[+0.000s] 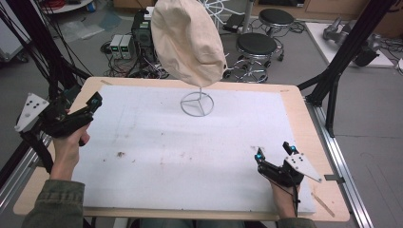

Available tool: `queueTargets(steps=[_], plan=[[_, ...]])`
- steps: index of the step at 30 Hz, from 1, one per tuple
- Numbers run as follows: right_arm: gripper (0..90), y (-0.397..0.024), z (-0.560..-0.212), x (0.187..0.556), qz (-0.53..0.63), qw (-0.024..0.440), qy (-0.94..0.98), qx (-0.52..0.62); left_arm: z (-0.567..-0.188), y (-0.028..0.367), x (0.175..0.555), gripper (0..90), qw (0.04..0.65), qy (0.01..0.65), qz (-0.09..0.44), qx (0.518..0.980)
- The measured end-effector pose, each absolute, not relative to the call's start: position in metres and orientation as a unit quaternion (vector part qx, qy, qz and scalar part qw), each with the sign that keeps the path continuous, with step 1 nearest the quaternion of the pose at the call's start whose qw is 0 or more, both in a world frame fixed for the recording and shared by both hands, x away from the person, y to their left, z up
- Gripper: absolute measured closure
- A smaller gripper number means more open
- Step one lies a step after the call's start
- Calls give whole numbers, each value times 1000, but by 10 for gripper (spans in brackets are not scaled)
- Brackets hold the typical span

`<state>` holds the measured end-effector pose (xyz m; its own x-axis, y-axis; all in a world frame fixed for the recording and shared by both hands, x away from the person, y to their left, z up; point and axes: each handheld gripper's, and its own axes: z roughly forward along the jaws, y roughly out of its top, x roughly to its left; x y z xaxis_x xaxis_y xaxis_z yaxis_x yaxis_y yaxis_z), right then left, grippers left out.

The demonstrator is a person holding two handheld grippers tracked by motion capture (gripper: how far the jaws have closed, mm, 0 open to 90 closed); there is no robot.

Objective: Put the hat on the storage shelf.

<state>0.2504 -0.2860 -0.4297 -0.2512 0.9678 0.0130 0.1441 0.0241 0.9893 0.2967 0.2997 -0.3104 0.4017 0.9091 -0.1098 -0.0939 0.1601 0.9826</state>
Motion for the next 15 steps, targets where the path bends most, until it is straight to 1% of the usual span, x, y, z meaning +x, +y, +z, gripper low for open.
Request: queueTargets(steps=[4,7,13,15], plan=[[58,-286,-430,250,520,397,596,466,-322,307,286,190,648,402,388,517],[58,-285,-429,249,520,396,596,467,-334,315,279,191,650,416,382,509],[58,-286,-430,248,516,396,597,470,-359,327,269,191,630,441,381,513],[58,-287,-430,248,515,397,596,472,-368,328,267,205,626,447,383,511]])
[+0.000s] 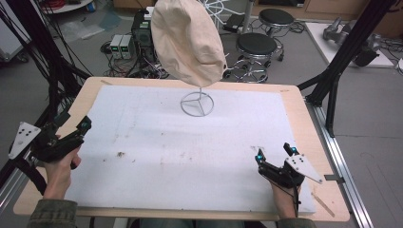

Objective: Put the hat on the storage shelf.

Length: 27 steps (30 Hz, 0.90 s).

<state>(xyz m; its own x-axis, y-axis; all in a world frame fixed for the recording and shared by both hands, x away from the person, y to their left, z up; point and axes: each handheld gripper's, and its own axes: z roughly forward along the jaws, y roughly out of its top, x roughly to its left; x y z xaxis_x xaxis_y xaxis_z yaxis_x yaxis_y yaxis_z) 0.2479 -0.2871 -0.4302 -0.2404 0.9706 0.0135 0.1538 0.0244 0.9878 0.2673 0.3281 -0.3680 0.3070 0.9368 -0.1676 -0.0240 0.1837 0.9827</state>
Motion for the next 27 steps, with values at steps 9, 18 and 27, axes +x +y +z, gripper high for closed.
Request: queueTargets(steps=[9,18,27], plan=[[58,-288,-430,247,521,397,586,478,-406,322,264,204,609,467,391,508],[58,-290,-431,247,526,395,577,484,-420,320,261,215,594,480,404,503],[58,-289,-431,249,527,390,588,474,-426,323,254,212,591,501,402,489]])
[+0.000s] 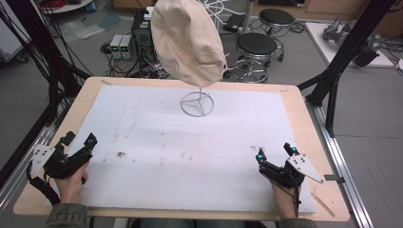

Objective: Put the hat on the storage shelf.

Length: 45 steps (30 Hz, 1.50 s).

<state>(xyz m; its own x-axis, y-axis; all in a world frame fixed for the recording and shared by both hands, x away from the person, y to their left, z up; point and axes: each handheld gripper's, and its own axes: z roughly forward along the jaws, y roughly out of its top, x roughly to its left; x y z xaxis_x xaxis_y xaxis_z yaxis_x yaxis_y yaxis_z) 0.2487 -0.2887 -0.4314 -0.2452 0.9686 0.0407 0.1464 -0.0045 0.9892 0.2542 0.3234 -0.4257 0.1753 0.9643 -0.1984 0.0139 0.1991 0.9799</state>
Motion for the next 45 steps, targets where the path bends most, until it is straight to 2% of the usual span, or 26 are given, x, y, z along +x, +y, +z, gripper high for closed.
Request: queueTargets(steps=[45], plan=[[59,-282,-434,254,497,388,624,460,-433,320,247,185,561,499,402,524]])
